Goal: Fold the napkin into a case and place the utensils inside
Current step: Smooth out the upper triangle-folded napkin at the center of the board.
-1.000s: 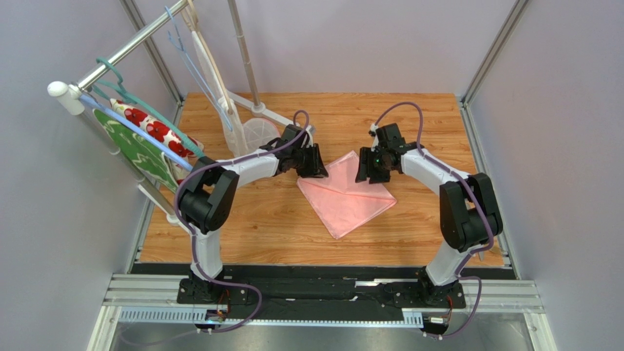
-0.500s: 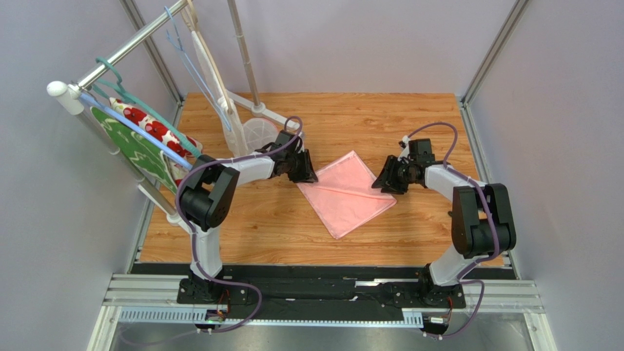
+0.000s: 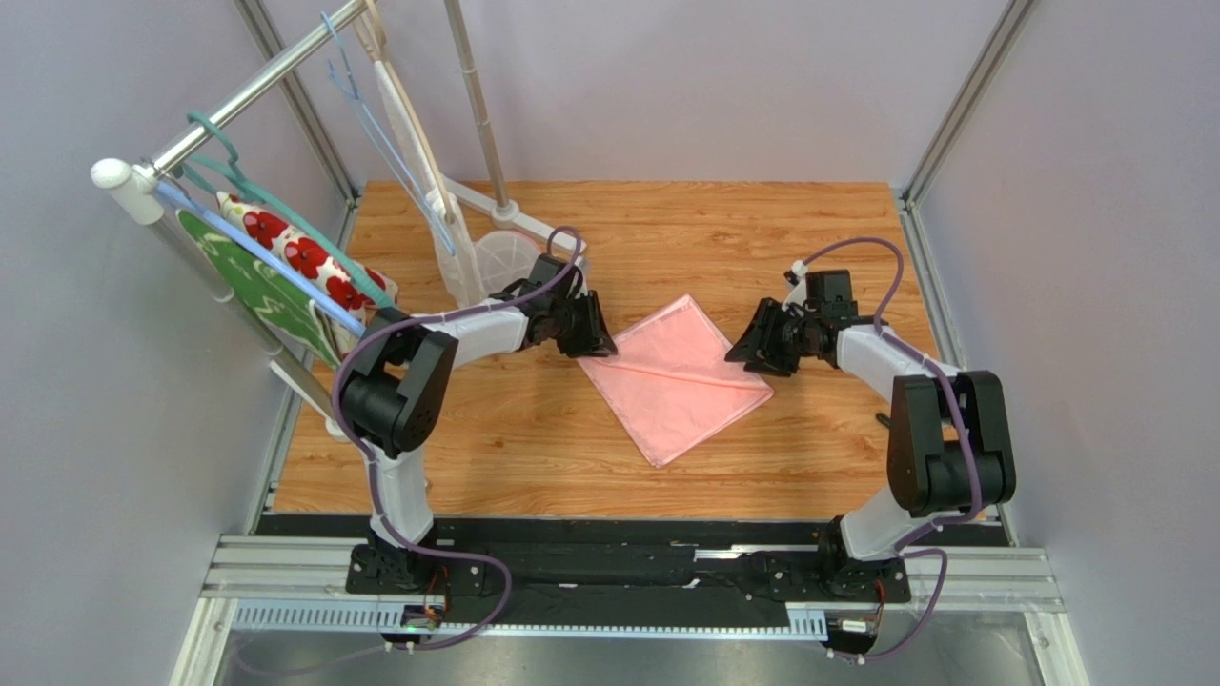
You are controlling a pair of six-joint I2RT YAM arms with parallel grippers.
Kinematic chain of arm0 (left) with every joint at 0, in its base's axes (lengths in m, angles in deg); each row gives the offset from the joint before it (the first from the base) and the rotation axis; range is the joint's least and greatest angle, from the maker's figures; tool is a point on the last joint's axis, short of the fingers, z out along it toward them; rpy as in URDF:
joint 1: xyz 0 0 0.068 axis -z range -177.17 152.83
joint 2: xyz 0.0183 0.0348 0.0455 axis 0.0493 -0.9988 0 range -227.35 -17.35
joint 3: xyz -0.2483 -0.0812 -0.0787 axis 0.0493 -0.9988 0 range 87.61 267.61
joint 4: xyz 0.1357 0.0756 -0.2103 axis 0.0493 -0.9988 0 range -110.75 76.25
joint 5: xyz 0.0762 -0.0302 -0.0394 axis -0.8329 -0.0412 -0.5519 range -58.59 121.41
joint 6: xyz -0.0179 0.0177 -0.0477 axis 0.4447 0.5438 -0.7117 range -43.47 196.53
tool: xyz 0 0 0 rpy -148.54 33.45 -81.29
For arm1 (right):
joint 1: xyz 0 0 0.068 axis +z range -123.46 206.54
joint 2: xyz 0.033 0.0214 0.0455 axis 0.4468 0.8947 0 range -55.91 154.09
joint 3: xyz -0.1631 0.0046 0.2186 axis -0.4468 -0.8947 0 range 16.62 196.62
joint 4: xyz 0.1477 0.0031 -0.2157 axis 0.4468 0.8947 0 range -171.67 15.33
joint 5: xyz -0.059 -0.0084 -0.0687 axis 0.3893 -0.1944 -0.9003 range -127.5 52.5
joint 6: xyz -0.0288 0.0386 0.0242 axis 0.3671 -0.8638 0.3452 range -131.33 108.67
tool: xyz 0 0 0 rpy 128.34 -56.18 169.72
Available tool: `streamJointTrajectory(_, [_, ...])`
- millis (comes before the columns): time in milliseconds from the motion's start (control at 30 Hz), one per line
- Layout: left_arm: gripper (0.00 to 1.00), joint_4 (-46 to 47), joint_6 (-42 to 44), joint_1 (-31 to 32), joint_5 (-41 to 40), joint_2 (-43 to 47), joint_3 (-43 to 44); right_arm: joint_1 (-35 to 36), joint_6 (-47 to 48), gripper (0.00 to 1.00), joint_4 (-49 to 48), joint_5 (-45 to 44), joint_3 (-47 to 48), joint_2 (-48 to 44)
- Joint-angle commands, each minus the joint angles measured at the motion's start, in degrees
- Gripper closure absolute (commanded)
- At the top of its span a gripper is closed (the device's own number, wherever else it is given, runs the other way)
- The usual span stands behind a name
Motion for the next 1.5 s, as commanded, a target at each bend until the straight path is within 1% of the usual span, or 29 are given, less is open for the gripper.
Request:
streamJointTrajectory(0, [0.67,0.75,-1.39,-1.29,1.25,1.41,-0.34,-0.12,-0.1,0.52,0.19,0.27,-0.82,-5.65])
streamJointTrajectory(133, [0.67,1.1,-1.47,-2.08,0.89,1.23,-1.22,-0.82,0.96,0.52,1.07,-0.7,-1.96,-6.27])
streamJointTrajectory(233, [0.67,1.89,-1.3,-2.25,0.54,1.41,-2.01,-1.18,0.78,0.51,-0.33,-0.43,-3.63,-5.83])
streamJointTrajectory(400, [0.67,2.68,-1.3,-2.43,0.19,0.88,-3.5,-2.58,1.04,0.52,-2.17,-1.05,-5.56,-3.29])
streamJointTrajectory(567, [0.67,1.46,0.37,-2.43,-1.64,0.62,-2.81,-3.46,0.87,0.52,-2.88,-2.45,-6.27,-1.88])
streamJointTrajectory(733, [0.67,-0.83,2.39,-2.43,-4.2,3.25,-2.8,-3.46,1.84,0.52,-1.13,-5.18,-5.13,-2.84])
streamJointTrajectory(900, [0.67,-1.98,2.92,-2.43,-4.73,5.98,-3.51,-3.46,1.66,0.52,-0.86,-4.83,-5.22,-3.28])
streamJointTrajectory(1033, [0.67,-2.16,2.83,-2.43,-4.47,7.65,-3.94,-3.11,1.31,0.52,-0.69,-2.55,-4.87,-3.9])
streamJointTrajectory(1333, [0.67,-1.54,3.18,-2.43,-4.73,4.5,-3.95,-2.06,0.79,0.51,1.69,-2.28,-1.44,-7.06])
streamJointTrajectory(1467, [0.67,-1.45,3.62,-2.43,-5.87,2.73,-3.77,-0.83,0.43,0.49,1.51,-2.54,1.54,-6.1])
